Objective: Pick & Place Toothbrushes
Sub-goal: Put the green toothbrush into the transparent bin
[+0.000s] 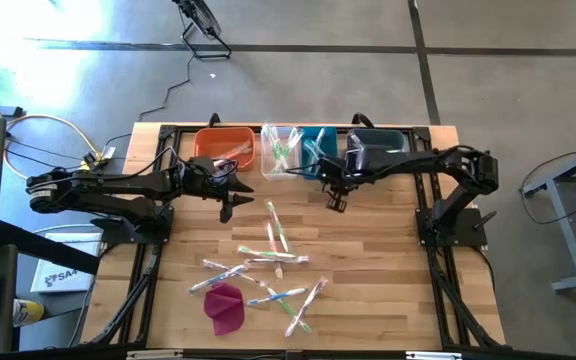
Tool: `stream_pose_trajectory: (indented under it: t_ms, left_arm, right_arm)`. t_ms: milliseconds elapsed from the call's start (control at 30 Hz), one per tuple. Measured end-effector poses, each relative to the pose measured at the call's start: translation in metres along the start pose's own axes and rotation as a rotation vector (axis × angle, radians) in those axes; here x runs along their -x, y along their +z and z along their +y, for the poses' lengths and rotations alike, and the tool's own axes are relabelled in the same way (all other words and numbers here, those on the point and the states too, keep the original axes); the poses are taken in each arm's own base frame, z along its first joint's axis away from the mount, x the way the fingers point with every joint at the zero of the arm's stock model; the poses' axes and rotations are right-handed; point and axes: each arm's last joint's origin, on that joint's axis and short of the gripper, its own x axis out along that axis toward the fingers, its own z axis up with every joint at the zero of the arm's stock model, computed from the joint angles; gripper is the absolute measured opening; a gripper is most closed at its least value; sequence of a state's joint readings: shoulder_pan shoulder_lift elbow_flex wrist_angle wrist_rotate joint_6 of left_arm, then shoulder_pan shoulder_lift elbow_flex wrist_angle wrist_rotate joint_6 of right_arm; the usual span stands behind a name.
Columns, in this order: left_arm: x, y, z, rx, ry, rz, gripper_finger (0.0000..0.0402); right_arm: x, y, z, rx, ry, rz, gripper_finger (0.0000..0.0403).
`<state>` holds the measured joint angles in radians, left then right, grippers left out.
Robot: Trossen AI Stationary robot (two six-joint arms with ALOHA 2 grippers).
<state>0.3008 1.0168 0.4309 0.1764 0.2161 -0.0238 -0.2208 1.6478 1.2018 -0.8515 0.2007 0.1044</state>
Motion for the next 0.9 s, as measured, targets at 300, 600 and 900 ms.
stream_pose_trajectory:
  t_ms: [300,600,900]
  left_arm:
    - [0.000,0.000,0.000,0.007,-0.001,0.000,0.0132]
    - [0.000,0.000,0.000,0.007,-0.001,0.000,0.0132]
    - [0.000,0.000,0.000,0.014,-0.001,0.000,0.0132]
  right_arm:
    - [0.003,0.007,0.014,0.076,0.118,-0.079,0.0003]
    - [-0.009,0.003,0.016,0.070,0.124,-0.109,0.0002]
    - [-0.035,-0.008,0.027,0.040,0.278,-0.214,0.0002]
